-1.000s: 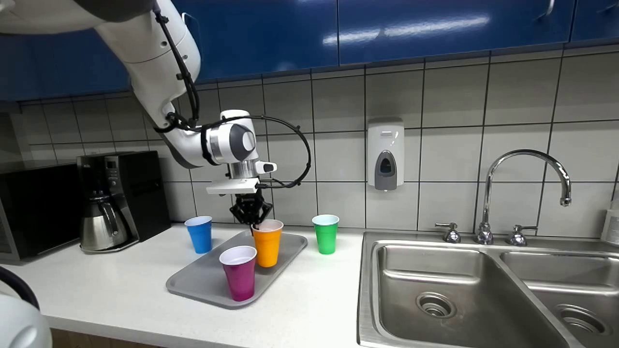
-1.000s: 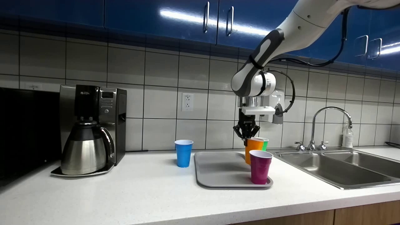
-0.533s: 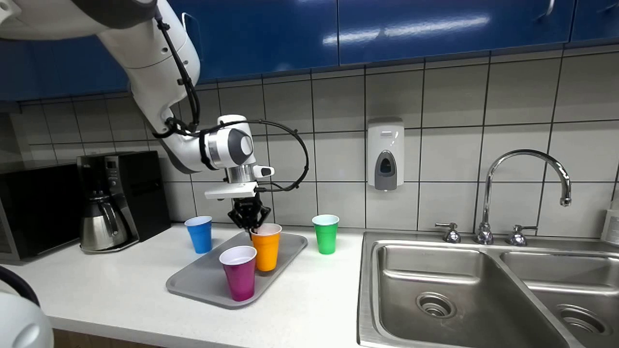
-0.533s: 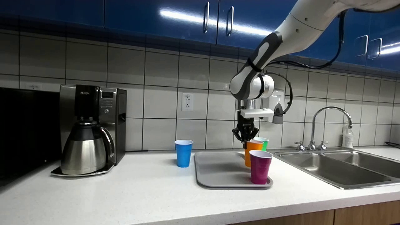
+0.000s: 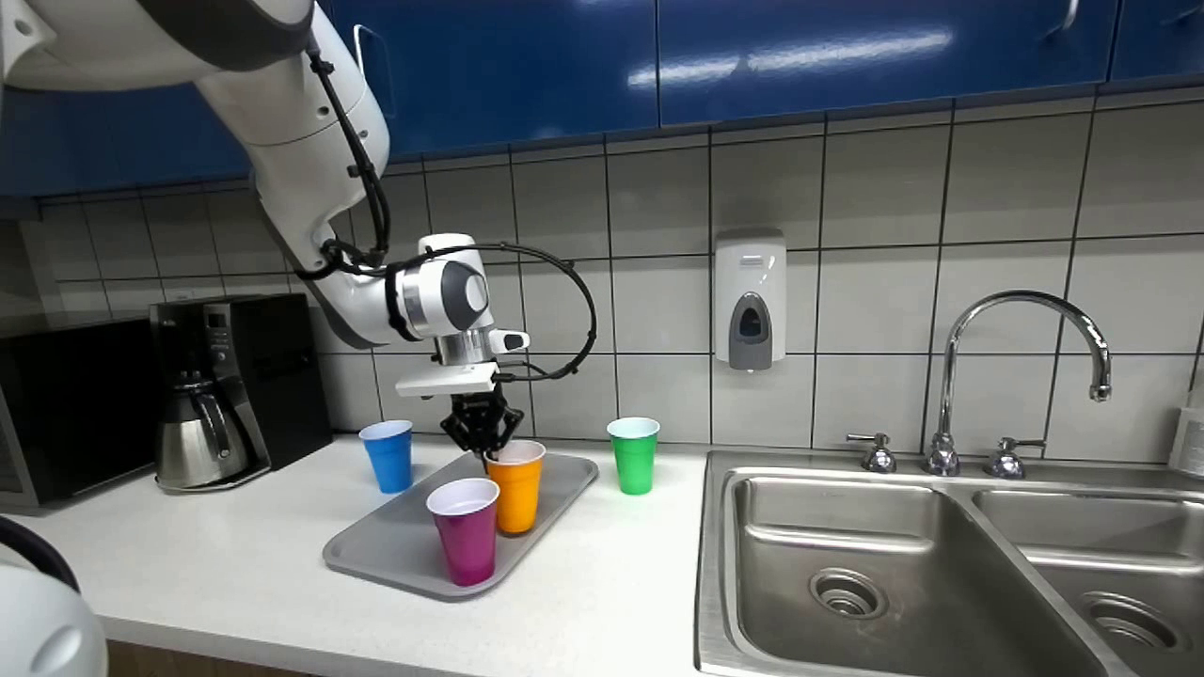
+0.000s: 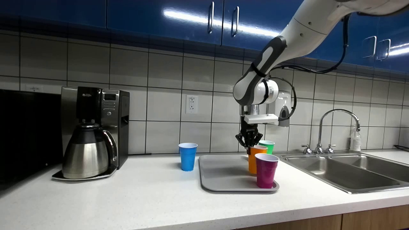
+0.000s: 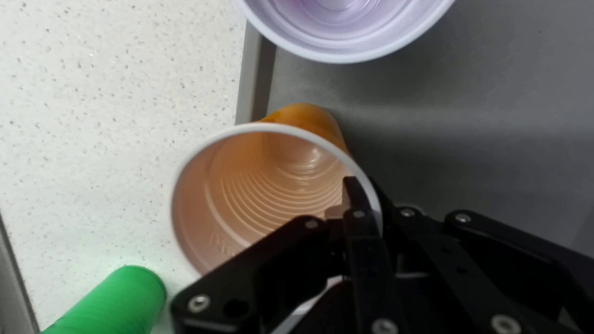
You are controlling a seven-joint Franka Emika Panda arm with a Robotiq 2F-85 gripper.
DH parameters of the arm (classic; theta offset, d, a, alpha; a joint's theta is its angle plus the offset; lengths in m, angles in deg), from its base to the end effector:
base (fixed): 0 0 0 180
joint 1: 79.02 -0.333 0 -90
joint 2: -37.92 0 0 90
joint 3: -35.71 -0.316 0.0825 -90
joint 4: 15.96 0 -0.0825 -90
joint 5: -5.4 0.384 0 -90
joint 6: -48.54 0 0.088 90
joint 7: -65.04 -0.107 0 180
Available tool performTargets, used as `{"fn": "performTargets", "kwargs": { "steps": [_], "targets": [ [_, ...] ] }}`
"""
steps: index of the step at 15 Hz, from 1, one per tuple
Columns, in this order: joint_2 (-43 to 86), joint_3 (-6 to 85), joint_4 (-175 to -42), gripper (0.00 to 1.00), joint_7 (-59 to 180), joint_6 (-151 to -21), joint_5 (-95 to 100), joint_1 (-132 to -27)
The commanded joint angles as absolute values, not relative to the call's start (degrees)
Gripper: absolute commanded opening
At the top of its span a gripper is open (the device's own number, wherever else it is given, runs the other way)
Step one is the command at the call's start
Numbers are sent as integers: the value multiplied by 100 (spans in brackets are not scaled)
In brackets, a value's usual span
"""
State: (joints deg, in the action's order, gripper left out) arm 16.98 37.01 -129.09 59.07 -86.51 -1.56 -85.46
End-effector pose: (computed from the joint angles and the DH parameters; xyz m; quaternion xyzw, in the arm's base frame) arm 0.6108 0.0539 0.2855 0.9982 0.0361 0.0130 0.0463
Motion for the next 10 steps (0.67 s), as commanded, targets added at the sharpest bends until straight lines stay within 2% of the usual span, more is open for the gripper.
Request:
{"fn": "performTargets", "kwargs": {
  "steps": [1, 8, 9, 10],
  "targets": [
    [1582, 3700, -12807, 1, 5688, -8760, -355, -8587],
    [1532, 3719, -12817, 3, 5655, -8875, -371, -8617],
    [1529, 3726, -12820, 29, 5642, -8880, -386, -8624],
    [1525, 3730, -12822, 29, 5633, -8874, -395, -8627]
  ]
}}
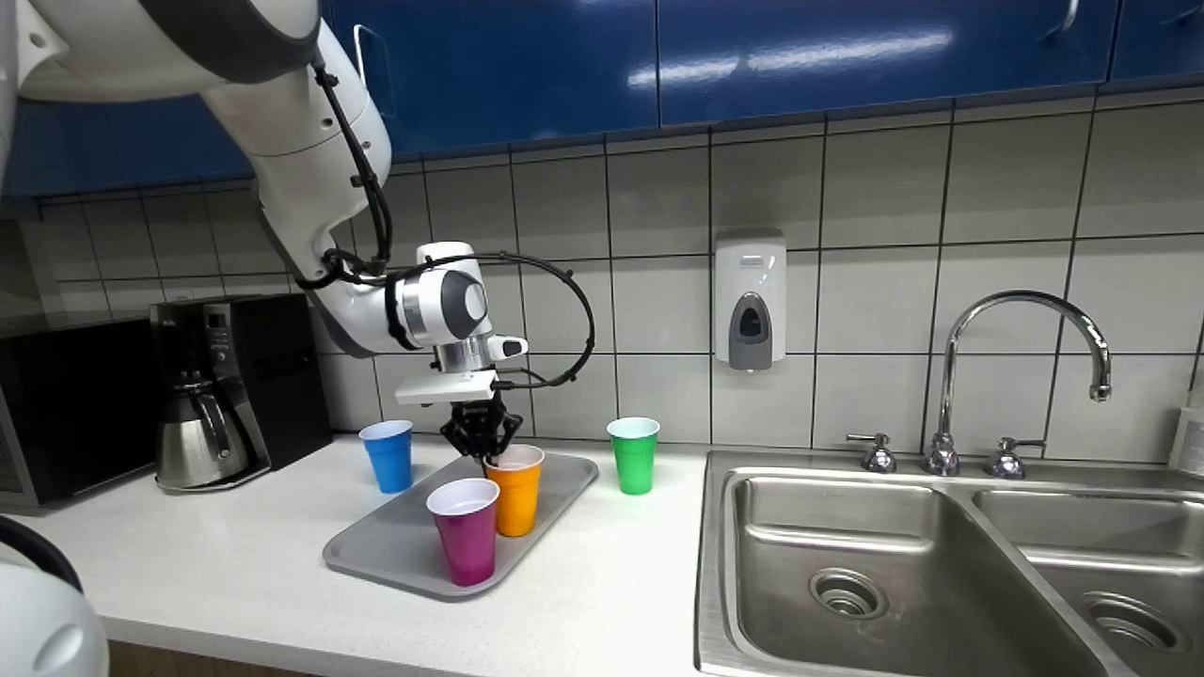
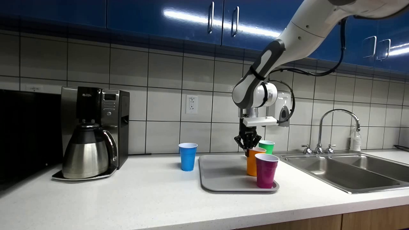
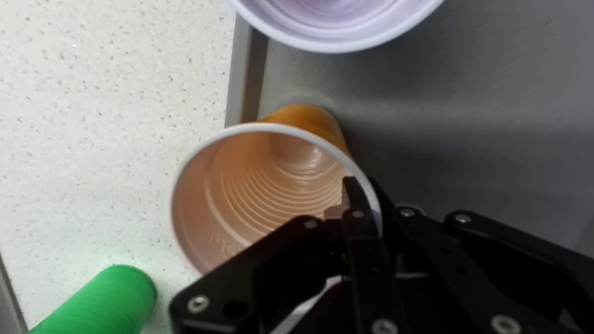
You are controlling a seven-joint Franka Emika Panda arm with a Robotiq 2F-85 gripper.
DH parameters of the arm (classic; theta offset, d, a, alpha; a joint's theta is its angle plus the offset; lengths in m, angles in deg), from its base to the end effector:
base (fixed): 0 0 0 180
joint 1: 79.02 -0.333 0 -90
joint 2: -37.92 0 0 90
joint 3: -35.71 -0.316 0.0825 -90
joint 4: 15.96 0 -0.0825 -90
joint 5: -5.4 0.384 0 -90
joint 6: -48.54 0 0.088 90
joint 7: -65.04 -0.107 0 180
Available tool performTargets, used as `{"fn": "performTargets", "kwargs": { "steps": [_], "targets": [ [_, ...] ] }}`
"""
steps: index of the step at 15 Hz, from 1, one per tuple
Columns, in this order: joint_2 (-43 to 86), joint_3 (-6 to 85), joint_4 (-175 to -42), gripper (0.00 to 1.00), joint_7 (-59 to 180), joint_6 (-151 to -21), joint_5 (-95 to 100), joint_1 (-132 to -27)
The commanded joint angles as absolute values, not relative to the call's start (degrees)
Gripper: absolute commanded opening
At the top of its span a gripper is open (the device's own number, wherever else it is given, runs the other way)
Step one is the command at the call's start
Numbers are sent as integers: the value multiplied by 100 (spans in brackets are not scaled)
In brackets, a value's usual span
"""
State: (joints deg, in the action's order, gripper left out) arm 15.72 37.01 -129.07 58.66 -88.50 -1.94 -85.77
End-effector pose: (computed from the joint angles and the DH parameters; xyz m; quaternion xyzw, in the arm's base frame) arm 0.6130 0.0579 0.2753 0.9979 0.0390 0.0199 0.0468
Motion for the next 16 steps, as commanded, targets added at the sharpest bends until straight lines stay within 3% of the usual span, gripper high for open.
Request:
{"fn": "performTargets", "kwargs": {
  "steps": [1, 10, 16],
  "targets": [
    [1521, 3731, -12824, 35, 5623, -8872, -407, -8628],
    [1605, 3669, -12832, 99, 5722, -8769, -314, -8565],
    [1776, 3596, -12789, 100, 5862, -8675, -87, -8486]
  ]
}}
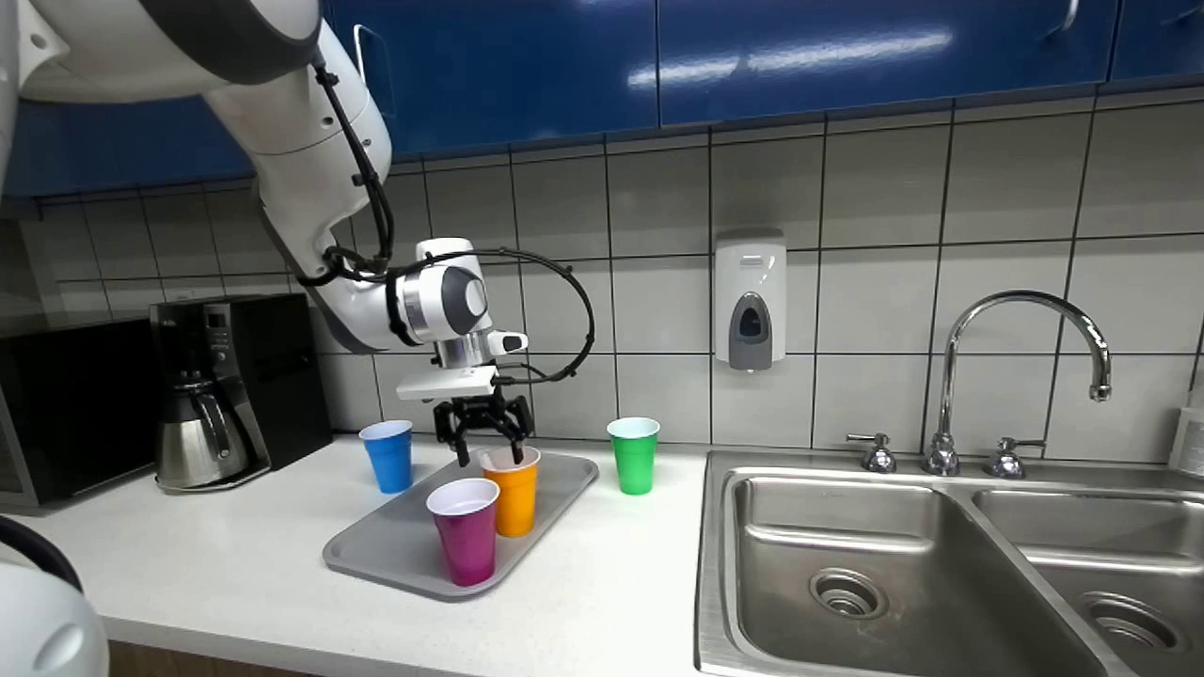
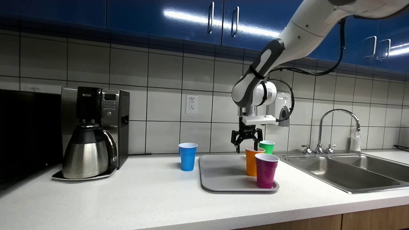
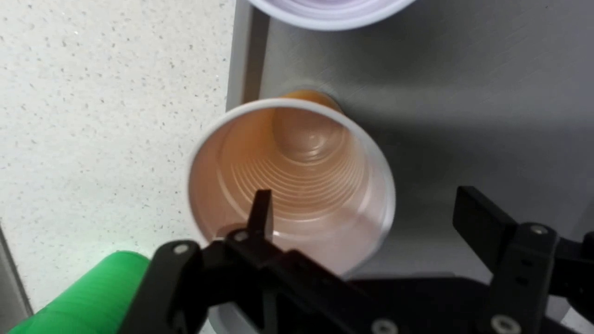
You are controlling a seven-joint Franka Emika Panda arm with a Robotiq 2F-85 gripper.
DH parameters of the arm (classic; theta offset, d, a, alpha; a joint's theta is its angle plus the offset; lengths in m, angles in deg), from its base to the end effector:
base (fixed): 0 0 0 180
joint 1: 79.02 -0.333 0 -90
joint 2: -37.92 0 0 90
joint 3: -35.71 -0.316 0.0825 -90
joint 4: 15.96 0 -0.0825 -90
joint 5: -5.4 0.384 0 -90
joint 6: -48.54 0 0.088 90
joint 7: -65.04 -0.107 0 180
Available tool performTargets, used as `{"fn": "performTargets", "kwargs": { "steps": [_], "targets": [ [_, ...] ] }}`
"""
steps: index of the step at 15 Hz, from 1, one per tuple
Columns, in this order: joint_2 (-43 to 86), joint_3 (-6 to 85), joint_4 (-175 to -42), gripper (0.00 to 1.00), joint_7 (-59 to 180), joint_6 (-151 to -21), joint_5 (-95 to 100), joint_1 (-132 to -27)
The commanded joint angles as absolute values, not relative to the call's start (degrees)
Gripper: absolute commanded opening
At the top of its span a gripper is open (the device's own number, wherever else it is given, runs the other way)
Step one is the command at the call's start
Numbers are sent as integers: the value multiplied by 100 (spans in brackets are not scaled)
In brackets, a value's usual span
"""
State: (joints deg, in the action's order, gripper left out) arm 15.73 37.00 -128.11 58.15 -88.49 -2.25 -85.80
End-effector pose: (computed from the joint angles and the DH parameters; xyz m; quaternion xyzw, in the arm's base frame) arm 0.6182 0.0589 0.2824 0.9978 0.0365 0.0286 0.0480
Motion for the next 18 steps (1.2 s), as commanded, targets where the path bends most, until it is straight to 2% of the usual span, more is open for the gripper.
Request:
{"fn": "performTargets", "kwargs": {
  "steps": [1, 8, 18],
  "targets": [
    [1809, 3595, -12780, 100, 5876, -8660, -65, -8479],
    [1971, 3619, -12540, 100, 6049, -8471, 82, -8343],
    [1531, 3754, -11571, 100, 6041, -7964, 120, -7970]
  ]
}}
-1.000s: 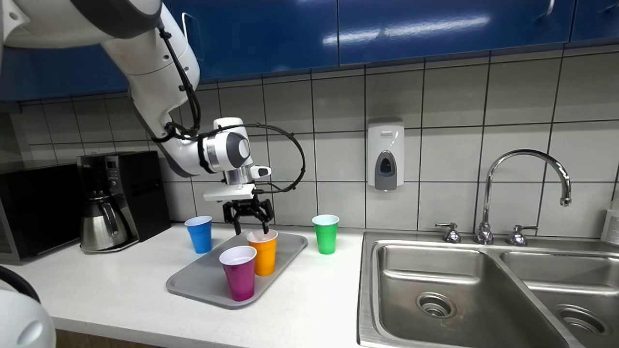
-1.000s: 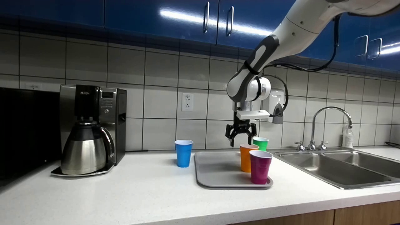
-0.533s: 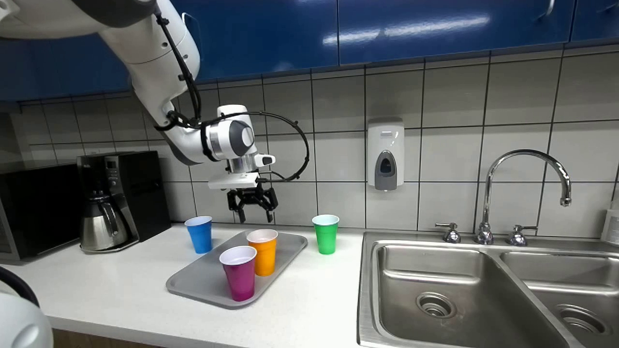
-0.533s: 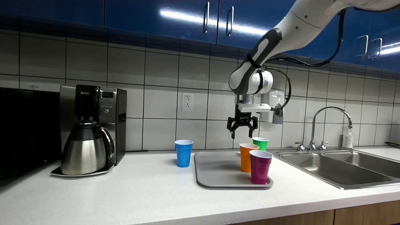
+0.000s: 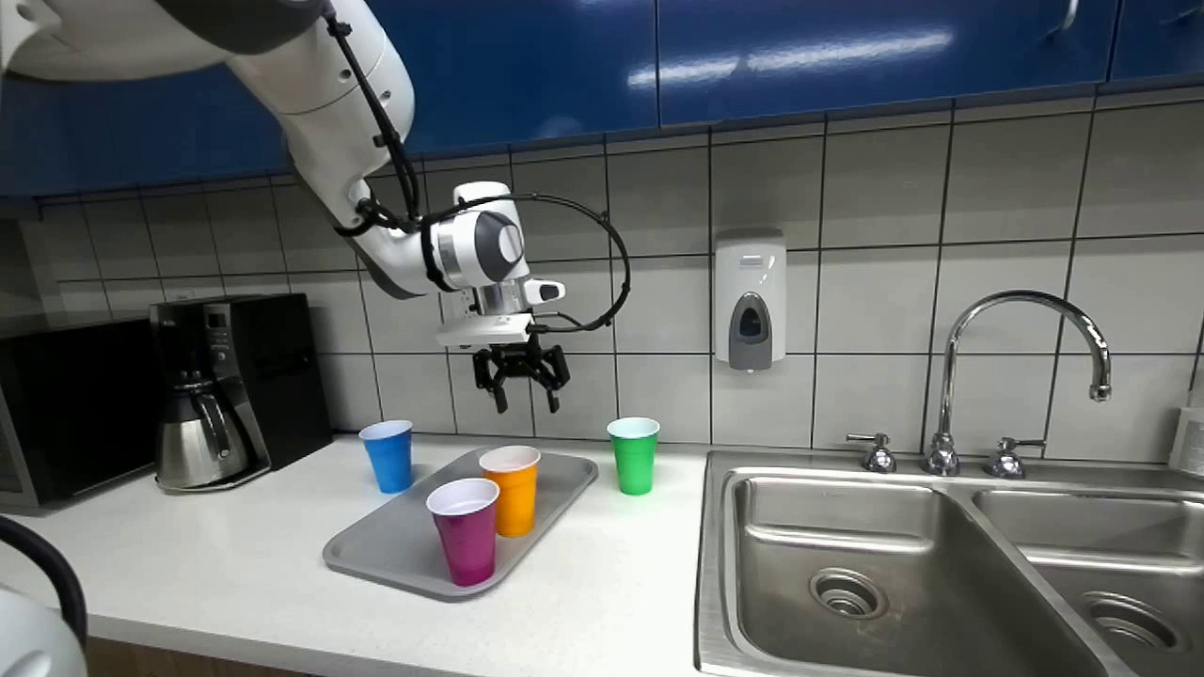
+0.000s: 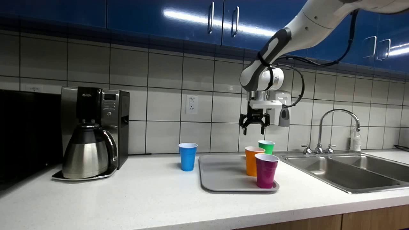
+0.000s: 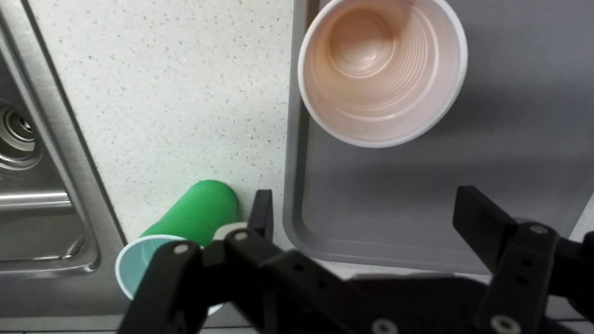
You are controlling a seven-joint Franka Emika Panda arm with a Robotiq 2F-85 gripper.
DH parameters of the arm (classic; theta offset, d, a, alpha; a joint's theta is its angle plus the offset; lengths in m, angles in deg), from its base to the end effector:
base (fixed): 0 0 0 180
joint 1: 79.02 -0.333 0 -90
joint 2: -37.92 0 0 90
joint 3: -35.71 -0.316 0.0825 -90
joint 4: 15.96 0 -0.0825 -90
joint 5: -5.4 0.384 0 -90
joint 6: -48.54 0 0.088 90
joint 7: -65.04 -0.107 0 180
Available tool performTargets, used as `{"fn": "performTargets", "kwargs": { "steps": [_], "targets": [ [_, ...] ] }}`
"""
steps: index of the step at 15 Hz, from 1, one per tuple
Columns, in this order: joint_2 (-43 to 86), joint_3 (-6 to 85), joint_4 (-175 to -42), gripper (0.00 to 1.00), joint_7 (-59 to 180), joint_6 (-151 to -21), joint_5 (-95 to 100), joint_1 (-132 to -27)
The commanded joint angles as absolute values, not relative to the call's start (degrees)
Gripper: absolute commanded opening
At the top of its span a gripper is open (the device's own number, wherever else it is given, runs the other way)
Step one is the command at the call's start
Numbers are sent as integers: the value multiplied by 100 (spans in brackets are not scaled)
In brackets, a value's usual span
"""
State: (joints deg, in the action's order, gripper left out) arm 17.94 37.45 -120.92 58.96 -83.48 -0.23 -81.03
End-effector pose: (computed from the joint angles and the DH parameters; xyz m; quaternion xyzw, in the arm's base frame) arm 0.6481 0.0024 0.3544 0.9970 -0.0188 0.0639 0.0401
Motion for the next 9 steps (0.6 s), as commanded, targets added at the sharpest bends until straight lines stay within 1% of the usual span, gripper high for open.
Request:
{"fn": "performTargets", "kwargs": {
  "steps": [1, 9],
  "targets": [
    [1459, 3770, -11451, 100, 6038, -7905, 124, -7939],
    [683, 3880, -10324, 100, 5987, -7521, 127, -7759]
  ]
}}
